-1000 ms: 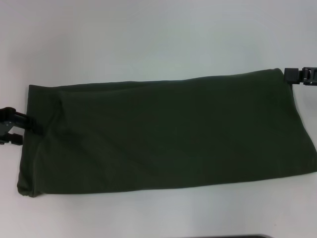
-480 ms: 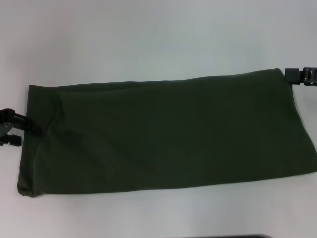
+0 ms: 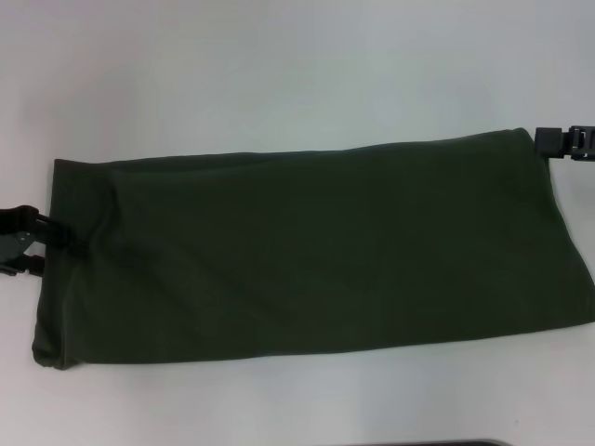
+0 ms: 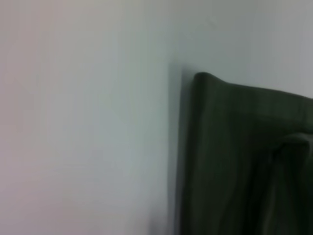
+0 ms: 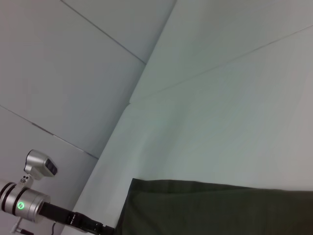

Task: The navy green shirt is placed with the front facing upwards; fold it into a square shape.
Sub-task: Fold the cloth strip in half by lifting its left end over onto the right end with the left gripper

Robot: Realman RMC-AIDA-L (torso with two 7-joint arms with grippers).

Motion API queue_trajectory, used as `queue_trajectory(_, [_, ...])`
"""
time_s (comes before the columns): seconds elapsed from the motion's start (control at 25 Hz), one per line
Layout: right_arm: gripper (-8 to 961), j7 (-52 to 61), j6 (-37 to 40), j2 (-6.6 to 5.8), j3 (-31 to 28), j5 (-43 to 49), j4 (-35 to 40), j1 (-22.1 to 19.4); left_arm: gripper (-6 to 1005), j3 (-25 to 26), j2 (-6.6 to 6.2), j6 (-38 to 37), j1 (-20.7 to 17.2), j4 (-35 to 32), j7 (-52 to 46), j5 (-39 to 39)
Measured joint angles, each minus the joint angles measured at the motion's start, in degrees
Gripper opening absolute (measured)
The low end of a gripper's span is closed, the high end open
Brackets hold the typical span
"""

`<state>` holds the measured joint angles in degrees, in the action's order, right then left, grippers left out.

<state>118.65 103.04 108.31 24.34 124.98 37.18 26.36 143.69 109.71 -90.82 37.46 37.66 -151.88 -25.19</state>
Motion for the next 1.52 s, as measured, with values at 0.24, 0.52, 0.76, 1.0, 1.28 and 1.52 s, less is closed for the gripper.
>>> queue_trajectory(0.24, [674, 0.0, -0.06, -0.04, 0.0, 0.11, 0.0, 0.0, 690, 0.0, 0.59, -0.23, 0.59, -0.41, 0.0, -0.06])
queue_trajectory(0.52, [674, 0.0, 0.01, -0.04, 0.0, 0.3, 0.0, 0.0, 691, 0.25, 1.67, -1.52, 1.68, -0.43, 0.18, -0.12])
queue_trajectory(0.76, [673, -0.03, 0.05, -0.04, 0.0, 0.52, 0.0, 0.0, 691, 0.45, 2.51, -2.87, 2.76, -0.24, 0.33, -0.23])
queue_trajectory(1.0, [673, -0.11, 0.06, -0.04, 0.0, 0.53, 0.0, 0.0, 690, 0.39, 3.62, -3.54, 3.76, -0.17, 0.45, -0.27])
queue_trajectory(1.28, [674, -0.28, 0.05, -0.04, 0.0, 0.6, 0.0, -0.04, 652, 0.7, 3.28, -6.1, 3.94, -0.1, 2.1, -4.58])
queue_trajectory(1.52, [674, -0.23, 0.05, -0.04, 0.0, 0.62, 0.0, 0.0, 562, -0.51, 3.41, -6.45, 3.9, 0.12, 2.18, -4.32])
